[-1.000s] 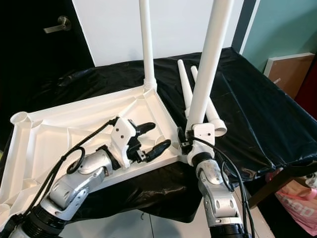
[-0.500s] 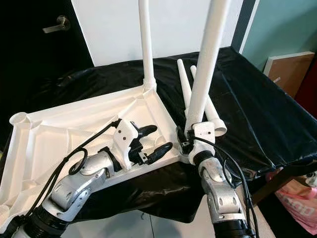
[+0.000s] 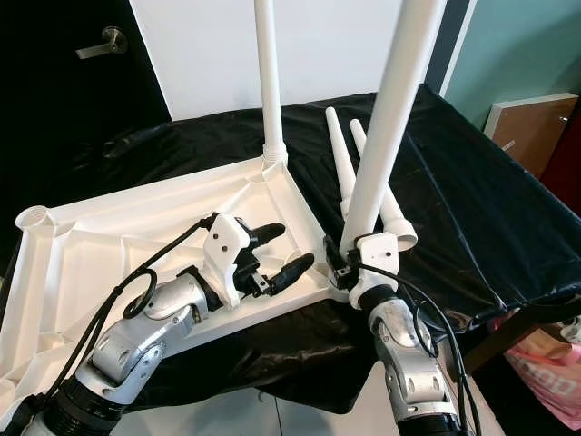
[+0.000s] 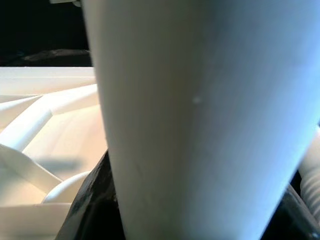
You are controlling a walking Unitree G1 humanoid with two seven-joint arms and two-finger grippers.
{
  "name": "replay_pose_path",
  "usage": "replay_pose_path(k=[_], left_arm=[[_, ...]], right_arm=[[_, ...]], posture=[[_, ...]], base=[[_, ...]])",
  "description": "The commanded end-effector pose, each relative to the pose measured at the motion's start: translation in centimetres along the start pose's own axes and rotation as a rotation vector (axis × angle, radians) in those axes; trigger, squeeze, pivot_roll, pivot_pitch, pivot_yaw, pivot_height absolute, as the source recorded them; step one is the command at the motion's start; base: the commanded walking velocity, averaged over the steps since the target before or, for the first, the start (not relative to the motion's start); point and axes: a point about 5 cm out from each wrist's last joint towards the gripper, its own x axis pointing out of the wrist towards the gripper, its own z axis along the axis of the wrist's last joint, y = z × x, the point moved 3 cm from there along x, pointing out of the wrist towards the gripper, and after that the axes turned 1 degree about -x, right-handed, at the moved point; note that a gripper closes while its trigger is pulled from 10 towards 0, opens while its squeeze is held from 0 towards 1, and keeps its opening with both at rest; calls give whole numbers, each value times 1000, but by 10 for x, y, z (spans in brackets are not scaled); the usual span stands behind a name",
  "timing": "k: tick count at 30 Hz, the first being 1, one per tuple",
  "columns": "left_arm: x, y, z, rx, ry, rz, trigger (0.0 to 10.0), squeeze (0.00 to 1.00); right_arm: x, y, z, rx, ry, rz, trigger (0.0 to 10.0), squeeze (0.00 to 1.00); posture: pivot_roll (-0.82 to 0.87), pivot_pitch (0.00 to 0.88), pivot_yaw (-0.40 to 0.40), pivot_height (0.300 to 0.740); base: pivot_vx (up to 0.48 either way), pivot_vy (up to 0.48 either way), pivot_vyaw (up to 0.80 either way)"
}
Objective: Building children table
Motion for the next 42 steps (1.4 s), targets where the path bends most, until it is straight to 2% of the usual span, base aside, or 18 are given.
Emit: replay_pose_path(k=[1, 6, 11, 17, 19, 22, 24, 26, 38, 42], left_arm=[[-1, -5, 4, 19, 3, -67, 10000, 0], [-1, -5, 5, 20, 2, -67, 10000, 0], [-2, -5, 7, 24, 0, -61, 10000, 0], [-3, -5, 9, 23, -6, -62, 10000, 0], [-3, -5, 9, 25, -6, -62, 10000, 0], [-2, -4, 11, 28, -9, -64, 10000, 0], [-2, -4, 11, 28, -9, -64, 10000, 0], [-1, -5, 12, 31, -11, -66, 10000, 0], [-1, -5, 13, 33, -16, -69, 10000, 0], [-1, -6, 14, 33, -19, -70, 10000, 0]], right_arm=[[-12, 4, -27, -24, 104, 32, 10000, 0], [-14, 4, -27, -49, 89, 40, 10000, 0], [-16, 3, -20, -43, 24, 42, 10000, 0], [-16, 6, -19, -43, -3, 75, 10000, 0], [-16, 7, -22, -16, 14, 76, 10000, 0], [-14, 7, -33, 51, 102, 59, 10000, 0], [-14, 7, -33, 51, 102, 59, 10000, 0], [-10, 3, -41, 90, 171, 29, 10000, 0], [-8, 2, -43, 128, 208, 32, 10000, 0], [-8, -1, -46, 178, 232, 10, 10000, 0]], posture=[[-165, 63, 47, 740], [-161, 66, 47, 740], [-156, 67, 49, 740], [-155, 64, 51, 740], [-153, 62, 52, 740], [-155, 57, 53, 740], [-155, 57, 53, 740], [-154, 52, 52, 740], [-157, 39, 50, 740], [-157, 37, 49, 740]], base=[[0, 0, 0], [0, 0, 0], [0, 0, 0], [0, 0, 0], [0, 0, 0], [0, 0, 0], [0, 0, 0], [0, 0, 0], [0, 0, 0], [0, 0, 0]])
